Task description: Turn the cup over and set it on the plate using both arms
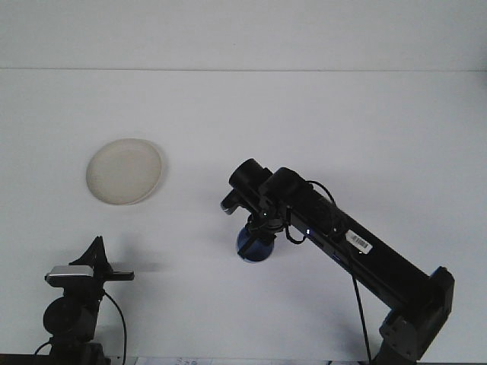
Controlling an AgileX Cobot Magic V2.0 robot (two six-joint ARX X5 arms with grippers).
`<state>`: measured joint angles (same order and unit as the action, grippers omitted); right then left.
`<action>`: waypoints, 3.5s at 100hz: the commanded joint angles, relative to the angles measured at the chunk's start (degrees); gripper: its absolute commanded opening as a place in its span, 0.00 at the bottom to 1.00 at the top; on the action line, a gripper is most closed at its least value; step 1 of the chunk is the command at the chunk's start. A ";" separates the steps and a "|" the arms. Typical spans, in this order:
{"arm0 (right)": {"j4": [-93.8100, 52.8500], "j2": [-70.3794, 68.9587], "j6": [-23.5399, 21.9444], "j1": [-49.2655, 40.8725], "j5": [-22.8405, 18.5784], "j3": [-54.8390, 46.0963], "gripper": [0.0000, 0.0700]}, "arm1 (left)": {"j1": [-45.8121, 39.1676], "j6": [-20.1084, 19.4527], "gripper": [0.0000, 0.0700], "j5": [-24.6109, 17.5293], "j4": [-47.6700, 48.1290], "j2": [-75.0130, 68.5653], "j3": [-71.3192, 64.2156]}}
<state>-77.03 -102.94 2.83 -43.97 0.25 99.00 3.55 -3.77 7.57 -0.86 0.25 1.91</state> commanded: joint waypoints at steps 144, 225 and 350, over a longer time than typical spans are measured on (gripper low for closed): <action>-1.57 -4.15 1.53 -0.83 -0.15 2.82 0.75 | -0.07 -0.66 0.02 0.15 -0.79 -0.07 -1.09; 30.53 59.04 -1.99 1.84 16.63 -27.63 0.75 | -0.07 -0.66 0.02 0.15 -0.79 -0.07 -1.09; 43.60 93.57 -3.21 1.84 16.70 -61.66 0.75 | -0.07 18.49 0.02 0.15 -2.19 0.37 4.17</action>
<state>-33.85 -9.15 0.16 -41.63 16.78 36.91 3.55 11.92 7.57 -1.78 0.38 2.90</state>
